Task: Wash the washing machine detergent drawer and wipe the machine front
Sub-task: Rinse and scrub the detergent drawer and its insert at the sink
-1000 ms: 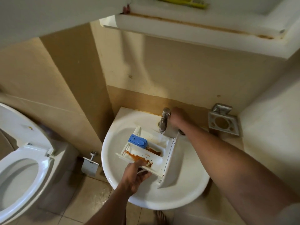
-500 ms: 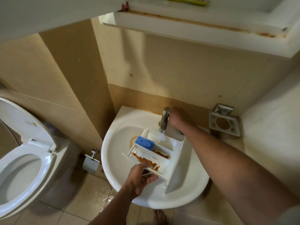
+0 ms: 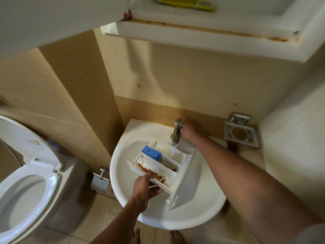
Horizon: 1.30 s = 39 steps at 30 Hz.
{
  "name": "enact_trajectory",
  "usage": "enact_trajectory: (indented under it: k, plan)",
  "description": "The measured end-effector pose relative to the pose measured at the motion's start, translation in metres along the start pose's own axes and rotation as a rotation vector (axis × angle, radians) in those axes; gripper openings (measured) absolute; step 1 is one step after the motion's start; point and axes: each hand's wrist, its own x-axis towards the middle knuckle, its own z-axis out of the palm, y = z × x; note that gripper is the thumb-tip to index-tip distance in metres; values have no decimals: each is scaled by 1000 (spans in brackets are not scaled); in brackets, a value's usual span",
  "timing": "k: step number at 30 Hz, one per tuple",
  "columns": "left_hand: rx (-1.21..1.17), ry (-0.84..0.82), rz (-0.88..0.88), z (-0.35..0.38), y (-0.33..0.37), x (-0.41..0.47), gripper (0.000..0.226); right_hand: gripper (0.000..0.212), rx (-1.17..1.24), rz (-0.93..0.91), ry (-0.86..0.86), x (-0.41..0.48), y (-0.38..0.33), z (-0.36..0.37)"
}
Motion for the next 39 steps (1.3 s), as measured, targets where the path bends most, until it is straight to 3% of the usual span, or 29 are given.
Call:
enact_trajectory:
  k: [8, 13, 16, 18, 23, 27, 39]
  plan:
    - [175, -99, -45, -8, 19, 5, 32, 29, 34, -13, -1, 1, 4, 2]
    - [380, -204, -46, -7, 35, 10, 56, 27, 44, -4, -17, 1, 5, 4]
    - [499, -242, -22, -1, 40, 17, 46, 27, 53, 10, -23, 1, 4, 4]
    - [519, -249, -21, 0, 43, 24, 38, 27, 44, 0, -23, 1, 4, 4]
    - [606, -312, -32, 6, 56, 36, 55, 26, 20, -9, -19, 4, 5, 6]
    - [614, -353, -59, 14, 66, 43, 52, 26, 13, 10, -14, 6, 4, 8]
    - [701, -500, -175, -4, 83, 76, 74, 30, 24, 27, 3, 3, 4, 8]
